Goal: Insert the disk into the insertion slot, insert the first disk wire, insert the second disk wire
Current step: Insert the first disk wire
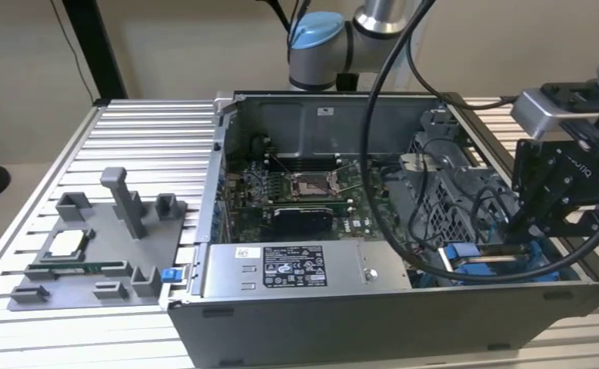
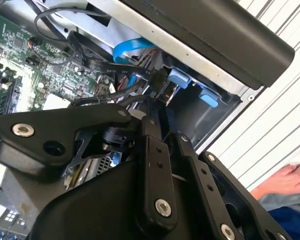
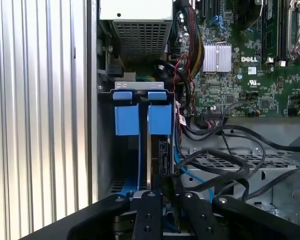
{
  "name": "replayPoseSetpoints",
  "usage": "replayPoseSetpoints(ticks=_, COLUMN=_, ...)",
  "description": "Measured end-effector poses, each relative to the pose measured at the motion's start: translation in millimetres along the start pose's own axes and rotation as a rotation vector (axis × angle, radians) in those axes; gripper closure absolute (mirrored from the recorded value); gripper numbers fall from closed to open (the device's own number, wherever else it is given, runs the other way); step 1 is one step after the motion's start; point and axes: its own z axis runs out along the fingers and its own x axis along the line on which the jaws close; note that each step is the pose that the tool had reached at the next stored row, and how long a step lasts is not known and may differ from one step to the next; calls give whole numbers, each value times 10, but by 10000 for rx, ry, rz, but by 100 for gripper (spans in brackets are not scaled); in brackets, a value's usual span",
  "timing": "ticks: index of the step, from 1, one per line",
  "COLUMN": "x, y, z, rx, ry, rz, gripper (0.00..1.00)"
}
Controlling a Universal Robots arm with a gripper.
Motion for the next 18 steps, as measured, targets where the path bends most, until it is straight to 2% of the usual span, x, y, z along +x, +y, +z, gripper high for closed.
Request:
replayPoseSetpoints(ticks=3, x=-3, y=-3, z=12, rx=5, ry=8, rz=-149, gripper=100)
replayPoseSetpoints(ticks=7, x=-2, y=-4, z=23, rx=-8, ry=37, rz=-806, gripper=100)
replayPoseSetpoints(ticks=12, x=-3, y=-5, z=30, rx=-4, ry=34, rz=-840, gripper=100)
replayPoseSetpoints(ticks=18, x=-9, y=-6, z=60, rx=76, ry=-14, rz=-844, gripper=100)
